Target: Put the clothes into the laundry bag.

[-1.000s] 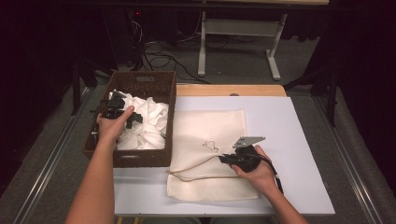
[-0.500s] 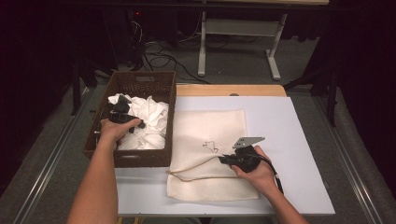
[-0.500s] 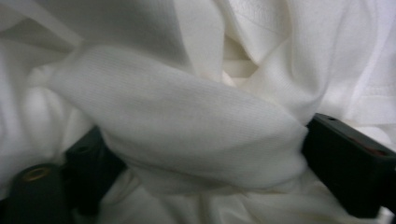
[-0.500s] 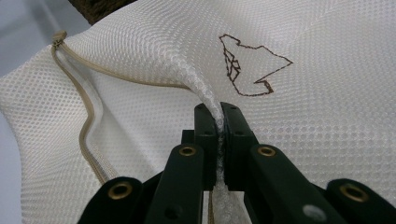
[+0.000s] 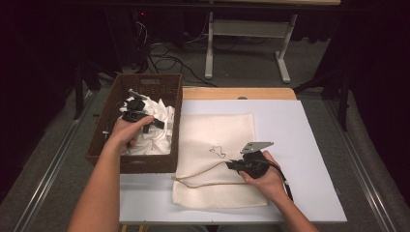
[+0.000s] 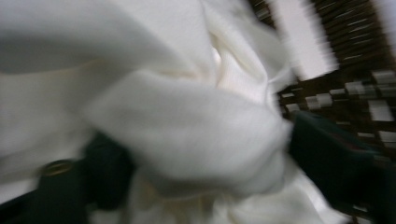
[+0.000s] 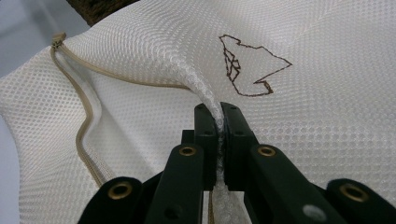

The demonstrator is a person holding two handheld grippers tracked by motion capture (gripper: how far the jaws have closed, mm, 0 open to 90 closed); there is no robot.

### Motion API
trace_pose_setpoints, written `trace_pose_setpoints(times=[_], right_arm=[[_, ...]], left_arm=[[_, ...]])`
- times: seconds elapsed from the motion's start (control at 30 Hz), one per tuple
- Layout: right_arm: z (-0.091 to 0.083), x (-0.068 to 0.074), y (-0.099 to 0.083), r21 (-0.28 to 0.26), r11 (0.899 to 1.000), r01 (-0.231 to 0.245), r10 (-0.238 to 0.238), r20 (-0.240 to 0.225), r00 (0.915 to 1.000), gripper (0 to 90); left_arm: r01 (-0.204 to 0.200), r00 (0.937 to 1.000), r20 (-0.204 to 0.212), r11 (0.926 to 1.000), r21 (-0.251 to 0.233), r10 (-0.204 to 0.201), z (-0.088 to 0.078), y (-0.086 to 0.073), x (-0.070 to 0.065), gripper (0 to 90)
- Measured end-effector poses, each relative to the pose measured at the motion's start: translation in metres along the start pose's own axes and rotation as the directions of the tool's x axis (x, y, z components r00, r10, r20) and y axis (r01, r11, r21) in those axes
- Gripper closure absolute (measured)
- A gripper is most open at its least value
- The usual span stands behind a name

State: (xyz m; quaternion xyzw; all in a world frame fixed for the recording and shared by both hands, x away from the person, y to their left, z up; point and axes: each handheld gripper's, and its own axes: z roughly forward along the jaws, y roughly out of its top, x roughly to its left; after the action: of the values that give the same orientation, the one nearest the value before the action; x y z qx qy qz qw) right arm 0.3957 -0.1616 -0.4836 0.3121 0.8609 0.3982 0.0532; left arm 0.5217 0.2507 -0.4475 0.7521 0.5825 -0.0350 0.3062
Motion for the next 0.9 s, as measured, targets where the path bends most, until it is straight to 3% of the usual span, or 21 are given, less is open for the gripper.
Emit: trace_pose_setpoints(times=[0.03, 0.1, 0.13, 0.17, 0.2, 0.3, 0.37, 0.43, 0.5, 0.6, 0.67, 0.77, 0.8, 0.87, 0.9], right_arm=[[0.0, 0.001, 0.0, -0.003, 1.0, -0.008, 0.008, 0.002, 1.0, 87.7], [-0.001, 0.0, 0.0, -0.002, 1.0, -0.006, 0.006, 0.001, 1.0, 87.7], [-0.001, 0.001, -0.001, -0.002, 1.0, -0.008, 0.008, 0.001, 1.0, 87.7], [-0.001, 0.0, -0.001, 0.0, 1.0, 0.0, 0.0, 0.001, 1.0, 87.7], [-0.001, 0.0, -0.002, 0.0, 1.0, 0.001, -0.001, 0.003, 1.0, 87.7], [-0.002, 0.0, -0.003, 0.003, 1.0, -0.009, 0.009, 0.002, 1.0, 87.6], [-0.002, 0.0, -0.003, 0.005, 1.0, -0.009, 0.009, 0.002, 1.0, 87.6], [-0.001, 0.0, -0.003, 0.001, 1.0, -0.006, 0.006, 0.003, 1.0, 87.6], [-0.001, 0.0, -0.003, 0.001, 1.0, -0.004, 0.004, 0.003, 1.0, 87.6], [-0.001, 0.0, -0.003, 0.003, 1.0, -0.01, 0.01, 0.001, 0.9999, 87.6], [0.0, 0.0, -0.003, 0.005, 1.0, -0.009, 0.009, 0.0, 1.0, 87.5], [0.001, 0.001, -0.003, 0.011, 1.0, -0.007, 0.007, 0.002, 1.0, 87.5], [0.001, 0.001, -0.003, 0.011, 1.0, -0.007, 0.007, 0.002, 1.0, 87.5], [0.001, 0.001, -0.003, 0.011, 1.0, -0.008, 0.008, 0.0, 1.0, 87.5], [0.001, 0.0, -0.003, 0.009, 1.0, -0.009, 0.009, -0.002, 1.0, 87.5]], left_arm=[[-0.006, 0.9886, -0.15, 0.999, 0.044, 0.013, 0.009, 0.002, -0.003, 9.2], [0.024, 0.9627, -0.27, 0.9983, 0.053, -0.009, 0.018, 0.003, -0.003, 0.0], [0.026, 0.9504, -0.311, 0.9981, 0.056, -0.007, 0.021, 0.003, -0.002, 0.0], [0.01, 0.9338, -0.358, 0.9974, 0.071, 0.017, 0.025, 0.001, -0.001, 0.0], [0.006, 0.9272, -0.374, 0.9967, 0.081, 0.025, 0.029, -0.001, 0.0, 0.0], [0.005, 0.9269, -0.374, 0.9959, 0.091, 0.03, 0.034, -0.004, 0.005, 0.0], [-0.016, 0.9251, -0.376, 0.9942, 0.106, 0.055, 0.038, -0.005, 0.005, 0.0], [-0.039, 0.9309, -0.357, 0.9929, 0.112, 0.077, 0.041, -0.006, 0.005, 0.0], [-0.065, 0.9312, -0.35, 0.9908, 0.119, 0.103, 0.042, -0.007, 0.004, 0.7], [-0.072, 0.9347, -0.338, 0.9902, 0.12, 0.109, 0.042, -0.007, 0.004, 4.9], [-0.086, 0.93, -0.343, 0.9858, 0.144, 0.132, 0.04, -0.005, 0.002, 10.1], [-0.102, 0.9285, -0.341, 0.984, 0.146, 0.147, 0.038, -0.005, 0.0, 25.3], [-0.115, 0.9252, -0.343, 0.9816, 0.152, 0.162, 0.037, -0.005, -0.001, 29.5], [-0.137, 0.9217, -0.341, 0.9781, 0.157, 0.184, 0.035, -0.004, -0.005, 43.2], [-0.142, 0.9236, -0.334, 0.9768, 0.16, 0.189, 0.035, -0.004, -0.006, 52.2]])
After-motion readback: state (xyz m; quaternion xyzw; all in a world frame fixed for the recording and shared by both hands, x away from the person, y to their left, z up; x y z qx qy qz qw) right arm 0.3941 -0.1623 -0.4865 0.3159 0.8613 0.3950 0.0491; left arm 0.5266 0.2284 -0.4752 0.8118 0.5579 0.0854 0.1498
